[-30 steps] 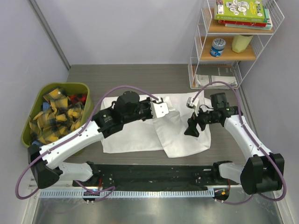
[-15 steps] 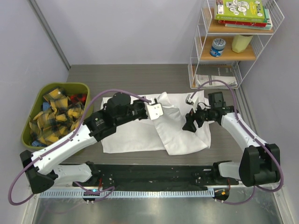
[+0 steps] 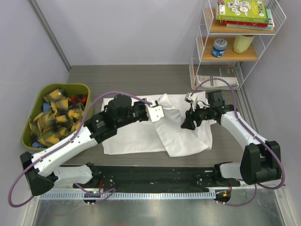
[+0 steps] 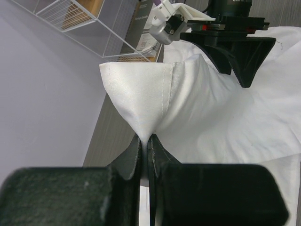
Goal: Fold and stack the long sleeve shirts
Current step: Fold the shirt
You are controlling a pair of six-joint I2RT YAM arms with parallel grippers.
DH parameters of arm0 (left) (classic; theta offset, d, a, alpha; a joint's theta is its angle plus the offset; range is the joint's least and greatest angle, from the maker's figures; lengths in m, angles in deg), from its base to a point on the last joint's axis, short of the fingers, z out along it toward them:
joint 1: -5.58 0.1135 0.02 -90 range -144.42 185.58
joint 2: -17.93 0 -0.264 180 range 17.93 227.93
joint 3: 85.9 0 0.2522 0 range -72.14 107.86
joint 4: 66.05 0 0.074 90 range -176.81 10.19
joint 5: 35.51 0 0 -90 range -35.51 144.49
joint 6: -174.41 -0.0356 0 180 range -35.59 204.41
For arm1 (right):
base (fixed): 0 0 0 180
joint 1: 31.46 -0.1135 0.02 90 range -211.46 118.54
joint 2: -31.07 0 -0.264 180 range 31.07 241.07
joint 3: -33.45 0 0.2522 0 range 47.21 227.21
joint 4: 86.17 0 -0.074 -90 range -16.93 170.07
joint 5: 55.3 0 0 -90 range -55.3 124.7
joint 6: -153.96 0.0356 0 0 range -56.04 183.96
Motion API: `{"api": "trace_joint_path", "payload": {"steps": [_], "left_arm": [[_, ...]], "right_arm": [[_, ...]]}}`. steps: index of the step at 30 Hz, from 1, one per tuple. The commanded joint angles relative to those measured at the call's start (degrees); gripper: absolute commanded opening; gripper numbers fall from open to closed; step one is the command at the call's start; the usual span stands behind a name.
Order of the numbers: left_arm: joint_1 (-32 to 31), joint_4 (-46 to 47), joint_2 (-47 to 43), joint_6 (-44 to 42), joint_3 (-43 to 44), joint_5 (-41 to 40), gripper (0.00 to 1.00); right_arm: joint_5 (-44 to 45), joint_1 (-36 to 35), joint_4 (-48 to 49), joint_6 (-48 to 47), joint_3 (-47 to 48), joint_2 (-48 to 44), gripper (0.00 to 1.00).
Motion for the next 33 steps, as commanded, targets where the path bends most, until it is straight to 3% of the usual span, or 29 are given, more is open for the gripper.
{"api": "trace_joint_path", "payload": {"steps": [1,2,5,7,12,15,19,21,22,25,29,33], "left_arm": [[0.28,3.82,-1.80,-1.18,-0.21,-1.02,0.00],[0.28,3.82,-1.88,-1.00,-0.12,-1.19,0.00],[0.19,3.21,-3.11,-0.91,-0.39,-0.24,0.00],[0.10,0.58,-4.25,-0.47,-0.65,1.61,0.00],[-2.00,-9.25,-10.49,8.39,-3.89,19.67,0.07],[-9.89,-11.20,-11.03,14.28,-6.26,21.05,0.06],[-18.78,-14.10,-12.25,11.85,-10.31,24.99,0.50],[-23.53,-15.68,-13.31,10.35,-11.54,23.69,0.62],[-23.80,-16.21,-13.92,10.77,-11.46,18.46,0.67],[-18.47,-21.73,-14.19,12.72,-10.32,12.51,0.67],[-2.75,-41.04,-13.31,4.57,-10.66,14.29,0.58],[4.66,-46.00,-13.13,-3.43,-17.68,6.20,0.49]], "right_arm": [[-2.00,-1.07,1.82,0.50,1.61,0.47,0.50],[-1.91,-1.41,1.91,0.76,1.70,0.56,0.33],[0.72,-1.51,1.65,3.92,2.67,0.74,0.01],[1.95,-1.42,0.33,4.28,3.37,-0.31,0.01],[2.57,-0.10,-0.37,8.23,1.62,-7.16,0.01],[3.27,0.34,-2.30,8.33,1.26,-10.67,0.01],[4.15,1.30,-4.77,7.27,1.70,-14.55,0.01],[4.07,1.39,-6.78,6.05,2.05,-16.31,0.01],[3.89,1.39,-7.66,5.52,2.14,-17.97,0.01],[3.71,1.48,-13.53,2.27,2.67,-21.13,0.01],[5.64,1.31,-20.31,-3.62,3.37,-24.31,0.01],[7.84,1.39,-24.28,-7.75,3.19,-28.09,0.01]]}}
